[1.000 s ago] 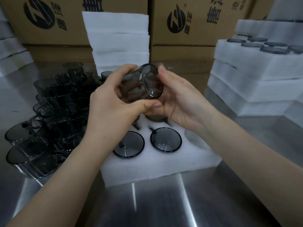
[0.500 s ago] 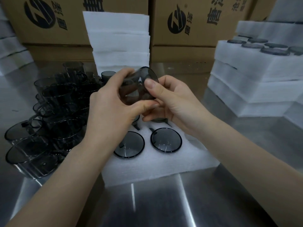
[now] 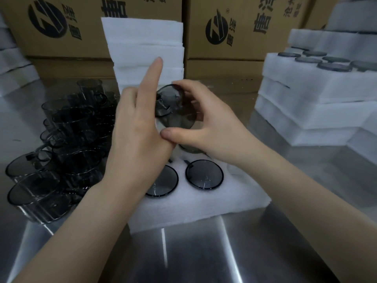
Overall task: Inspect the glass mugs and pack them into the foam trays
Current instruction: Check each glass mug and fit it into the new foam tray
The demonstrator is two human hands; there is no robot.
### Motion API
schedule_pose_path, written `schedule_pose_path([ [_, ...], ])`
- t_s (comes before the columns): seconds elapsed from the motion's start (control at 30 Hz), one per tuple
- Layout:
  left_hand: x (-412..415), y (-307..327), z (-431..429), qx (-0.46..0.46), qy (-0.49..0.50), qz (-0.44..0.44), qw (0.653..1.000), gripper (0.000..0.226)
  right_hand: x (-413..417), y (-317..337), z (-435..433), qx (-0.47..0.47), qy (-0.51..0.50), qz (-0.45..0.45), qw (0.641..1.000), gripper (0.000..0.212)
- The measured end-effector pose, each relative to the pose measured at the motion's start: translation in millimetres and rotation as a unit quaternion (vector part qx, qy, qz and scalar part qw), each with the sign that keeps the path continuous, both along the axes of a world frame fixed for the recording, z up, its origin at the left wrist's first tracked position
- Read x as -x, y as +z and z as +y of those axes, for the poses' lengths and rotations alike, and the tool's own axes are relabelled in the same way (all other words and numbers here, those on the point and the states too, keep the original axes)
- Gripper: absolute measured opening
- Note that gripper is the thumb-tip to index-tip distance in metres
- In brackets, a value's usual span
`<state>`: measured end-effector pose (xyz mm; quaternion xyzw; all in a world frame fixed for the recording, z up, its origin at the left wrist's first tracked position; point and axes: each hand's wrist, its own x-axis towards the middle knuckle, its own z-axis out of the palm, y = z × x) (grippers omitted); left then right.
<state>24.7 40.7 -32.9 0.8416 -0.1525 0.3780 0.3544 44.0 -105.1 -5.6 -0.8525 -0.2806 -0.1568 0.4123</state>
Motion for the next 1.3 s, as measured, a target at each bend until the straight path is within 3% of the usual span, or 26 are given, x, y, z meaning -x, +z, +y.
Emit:
schedule_pose_path([
  [0.17,2.1,1.2,-1.4,0.006,-0.115,-0.001,0.993,0.093,-6.1,11.6,-20.9,-0.085,-0.023,0.047,0.995,0.060],
  [0.33,-7.3,-2.6,6.2,-0.008,-0.046,0.101,0.994,0.053,-10.6,14.2,-61.9,-0.203,-0.074,0.145,0.966,0.046],
  [0.47,-11.6,-8.5,9.8,-0.059,0.001,0.244,0.968,0.043,17.7,8.7,-82.2,-0.072,-0.082,0.190,0.976,0.052],
  [0.57,-11.7,-7.9,7.9,-0.062,0.012,0.265,0.962,0.037,45.2,-1.8,-84.8,0.048,-0.094,0.163,0.981,0.066],
  [0.63,-11.9,-7.0,7.7,-0.056,0.018,0.268,0.962,0.034,55.9,-5.1,-83.7,0.125,-0.109,0.115,0.979,0.062],
  [0.97,-11.5,-6.1,7.8,-0.041,0.019,0.271,0.961,0.030,54.3,-7.7,-73.9,0.224,-0.126,0.127,0.958,0.033],
  [1.13,-14.2,-7.3,7.9,-0.034,0.023,0.270,0.962,0.028,62.9,-10.5,-72.6,0.351,-0.175,0.074,0.917,0.084],
  [1.3,-16.2,-8.9,8.0,-0.010,0.019,0.274,0.961,0.024,68.5,-17.5,-73.9,0.372,-0.154,0.050,0.914,0.080],
])
